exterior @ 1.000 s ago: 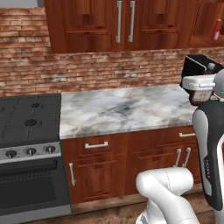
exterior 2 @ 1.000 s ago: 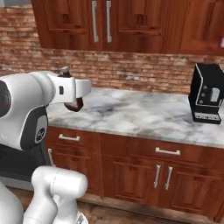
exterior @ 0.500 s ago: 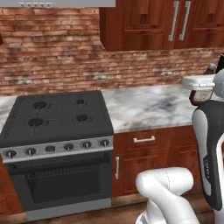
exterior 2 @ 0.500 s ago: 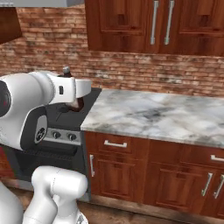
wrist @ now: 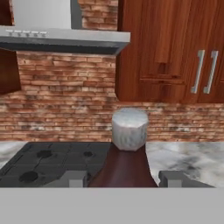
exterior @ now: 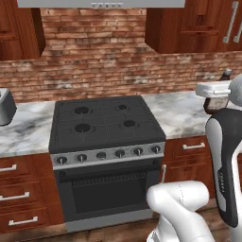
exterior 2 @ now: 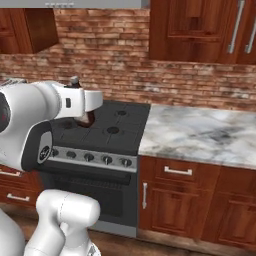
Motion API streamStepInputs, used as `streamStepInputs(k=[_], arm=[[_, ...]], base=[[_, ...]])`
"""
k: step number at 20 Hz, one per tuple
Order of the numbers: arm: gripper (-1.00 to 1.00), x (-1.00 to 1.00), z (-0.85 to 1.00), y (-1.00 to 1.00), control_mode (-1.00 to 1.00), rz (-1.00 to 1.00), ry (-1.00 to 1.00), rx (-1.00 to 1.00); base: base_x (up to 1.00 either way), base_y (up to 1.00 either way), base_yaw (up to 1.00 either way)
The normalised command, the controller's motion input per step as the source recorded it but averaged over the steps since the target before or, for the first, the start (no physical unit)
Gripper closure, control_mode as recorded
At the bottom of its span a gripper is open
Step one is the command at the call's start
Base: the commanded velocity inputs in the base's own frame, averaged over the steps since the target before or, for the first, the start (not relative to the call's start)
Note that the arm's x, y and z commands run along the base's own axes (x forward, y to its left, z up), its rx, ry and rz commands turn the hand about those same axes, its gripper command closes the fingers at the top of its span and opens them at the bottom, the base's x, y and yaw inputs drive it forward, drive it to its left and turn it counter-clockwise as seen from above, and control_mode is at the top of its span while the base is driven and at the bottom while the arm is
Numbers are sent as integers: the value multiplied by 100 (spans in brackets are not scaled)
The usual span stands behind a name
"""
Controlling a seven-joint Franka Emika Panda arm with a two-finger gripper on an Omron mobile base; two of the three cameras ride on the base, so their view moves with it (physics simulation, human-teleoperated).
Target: Take 2 condiments from the cabinet and move them on the counter near the stove.Make sure the condiments are lined up with each other, next to each other.
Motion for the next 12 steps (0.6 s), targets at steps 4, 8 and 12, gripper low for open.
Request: streamStepInputs(k=[4,8,12], arm=[[100,0,0,0,100,0,0,0],[100,0,0,0,100,0,0,0],[100,0,0,0,100,0,0,0]], base=[[33,53,0],[74,11,0],[81,-3,0]])
